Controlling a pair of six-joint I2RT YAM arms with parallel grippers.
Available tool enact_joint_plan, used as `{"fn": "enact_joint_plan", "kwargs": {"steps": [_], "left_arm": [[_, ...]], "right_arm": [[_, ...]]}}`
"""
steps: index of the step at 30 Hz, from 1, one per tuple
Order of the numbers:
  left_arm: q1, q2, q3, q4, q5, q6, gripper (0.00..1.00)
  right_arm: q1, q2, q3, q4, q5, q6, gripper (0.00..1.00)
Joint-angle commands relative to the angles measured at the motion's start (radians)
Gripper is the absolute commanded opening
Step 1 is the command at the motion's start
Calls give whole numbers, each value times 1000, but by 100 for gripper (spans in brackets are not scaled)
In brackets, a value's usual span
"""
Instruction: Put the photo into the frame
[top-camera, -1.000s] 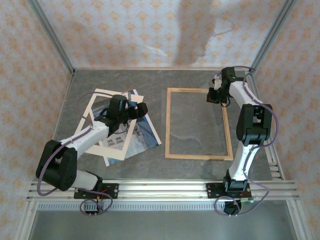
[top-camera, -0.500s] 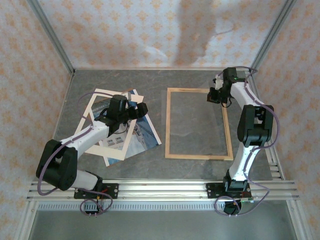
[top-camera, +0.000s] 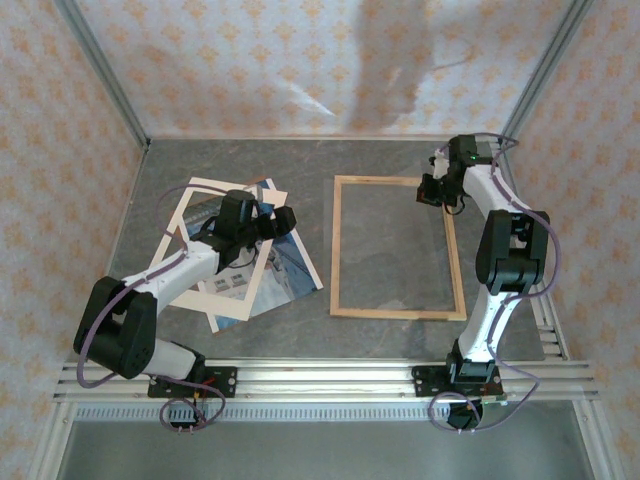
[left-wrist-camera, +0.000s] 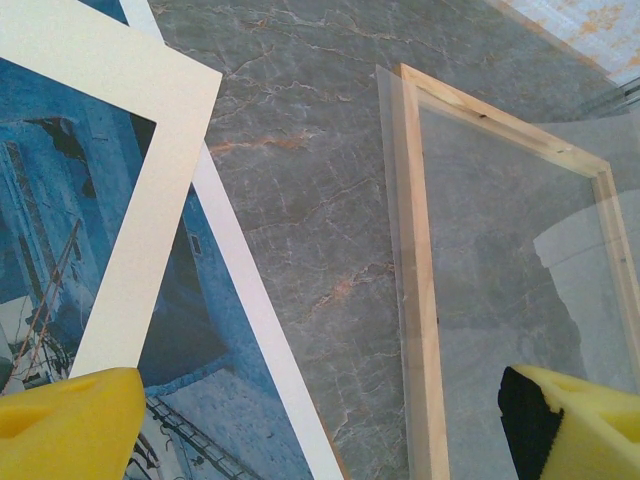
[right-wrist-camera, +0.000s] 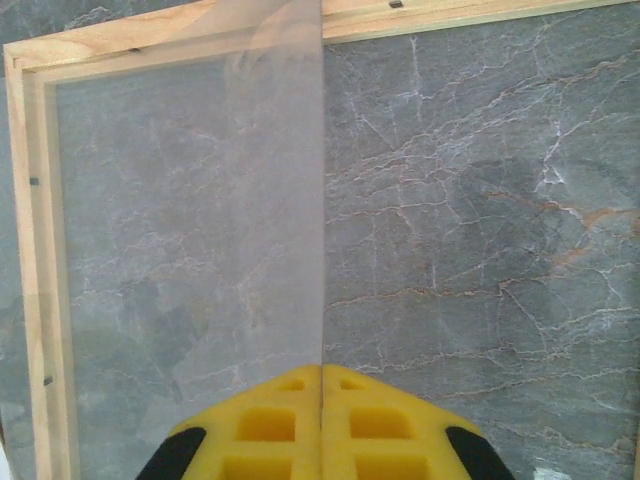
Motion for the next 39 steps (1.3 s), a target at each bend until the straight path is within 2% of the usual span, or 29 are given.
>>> {"fn": "enact_joint_plan", "kwargs": {"steps": [1,39], "left_arm": [[-10,5,8,-11,3,16,92],[-15,29,23,-13,17,21,93]], "right_arm": [[-8,27,31,-17,62,-3,0],[-54,53,49,-55,145,-27,0]]}}
